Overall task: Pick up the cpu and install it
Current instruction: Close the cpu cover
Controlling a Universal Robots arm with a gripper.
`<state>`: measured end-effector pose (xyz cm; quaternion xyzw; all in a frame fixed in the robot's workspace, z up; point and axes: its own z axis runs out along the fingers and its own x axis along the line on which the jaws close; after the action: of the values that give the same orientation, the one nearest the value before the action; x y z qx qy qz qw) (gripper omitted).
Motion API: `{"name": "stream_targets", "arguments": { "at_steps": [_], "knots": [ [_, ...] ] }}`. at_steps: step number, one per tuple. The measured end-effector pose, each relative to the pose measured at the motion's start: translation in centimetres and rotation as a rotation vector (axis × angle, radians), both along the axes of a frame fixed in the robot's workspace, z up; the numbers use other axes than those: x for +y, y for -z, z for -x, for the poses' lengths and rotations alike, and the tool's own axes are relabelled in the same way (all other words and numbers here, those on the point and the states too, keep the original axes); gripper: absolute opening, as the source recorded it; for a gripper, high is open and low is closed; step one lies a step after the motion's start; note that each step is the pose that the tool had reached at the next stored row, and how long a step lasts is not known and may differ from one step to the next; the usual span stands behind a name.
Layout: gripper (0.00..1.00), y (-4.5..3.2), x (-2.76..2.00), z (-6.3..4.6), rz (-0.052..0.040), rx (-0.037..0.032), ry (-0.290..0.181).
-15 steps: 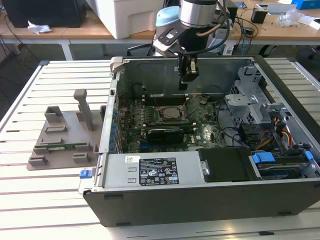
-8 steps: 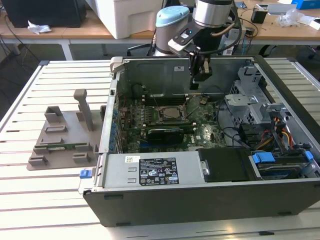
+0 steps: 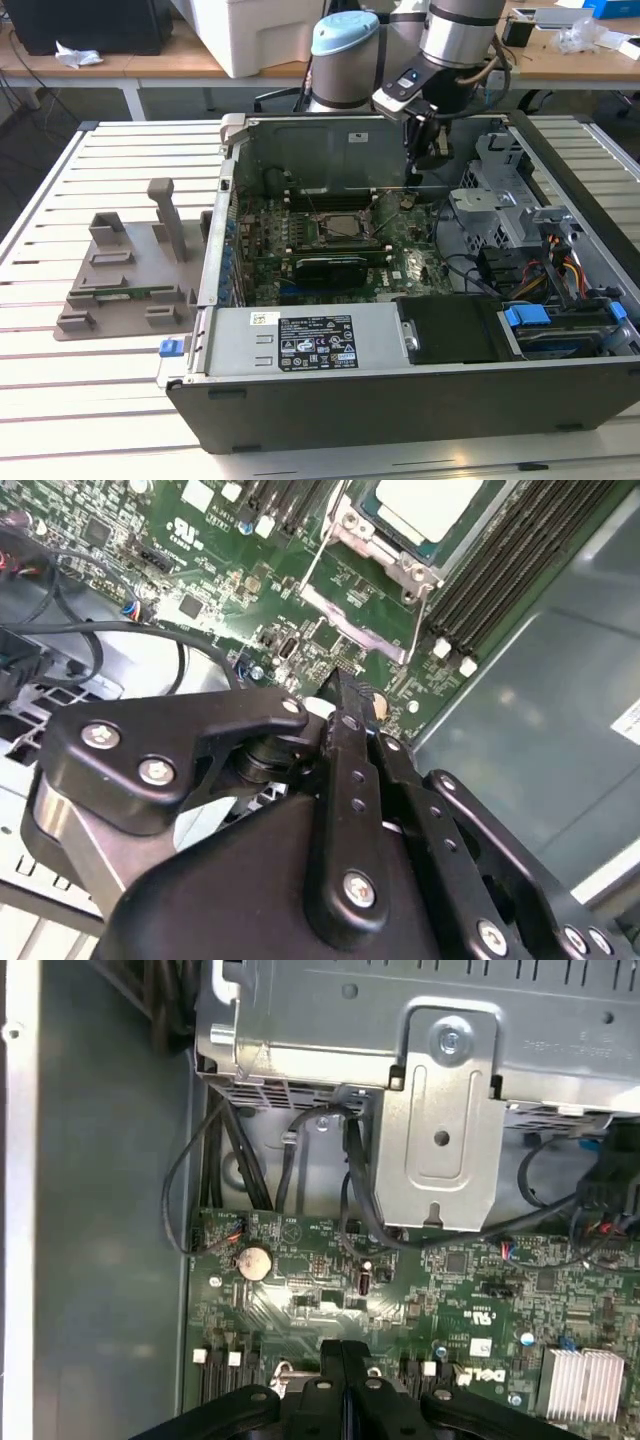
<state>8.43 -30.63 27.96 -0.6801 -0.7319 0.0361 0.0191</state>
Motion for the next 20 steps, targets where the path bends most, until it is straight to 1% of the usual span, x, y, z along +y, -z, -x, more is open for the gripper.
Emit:
{"name": "stream_targets", "arguments": {
  "at_steps": [1, 3, 5, 6, 7, 9, 10, 11, 15, 20],
  "knots": [
    [0.11, 0.7, 0.0, 0.0, 0.0002, 0.0001, 0.0],
    [0.11, 1.31, 0.0, 0.0, 0.0002, 0.0, 0.0],
    [0.11, 2.22, 0.0, 0.0, 0.0001, 0.0, 0.0],
    [0.11, 2.57, 0.0, 0.2, 0.0003, 0.0001, 0.0],
    [0.11, 3.11, 0.0, 0.7, 0.0001, 0.0, 0.0],
    [0.11, 3.18, 0.0, 1.3, 0.0001, 0.0, 0.0],
    [0.11, 3.19, 0.0, 1.8, 0.0, 0.0001, 0.0],
    [0.11, 3.26, 0.0, 3.2, 0.0002, 0.0001, 0.0],
    [0.11, 3.38, 0.0, 4.3, -0.0013, 0.0001, 0.0],
    [0.11, 3.39, 0.0, 4.9, -0.0013, 0.0001, 0.0]
  ]
}}
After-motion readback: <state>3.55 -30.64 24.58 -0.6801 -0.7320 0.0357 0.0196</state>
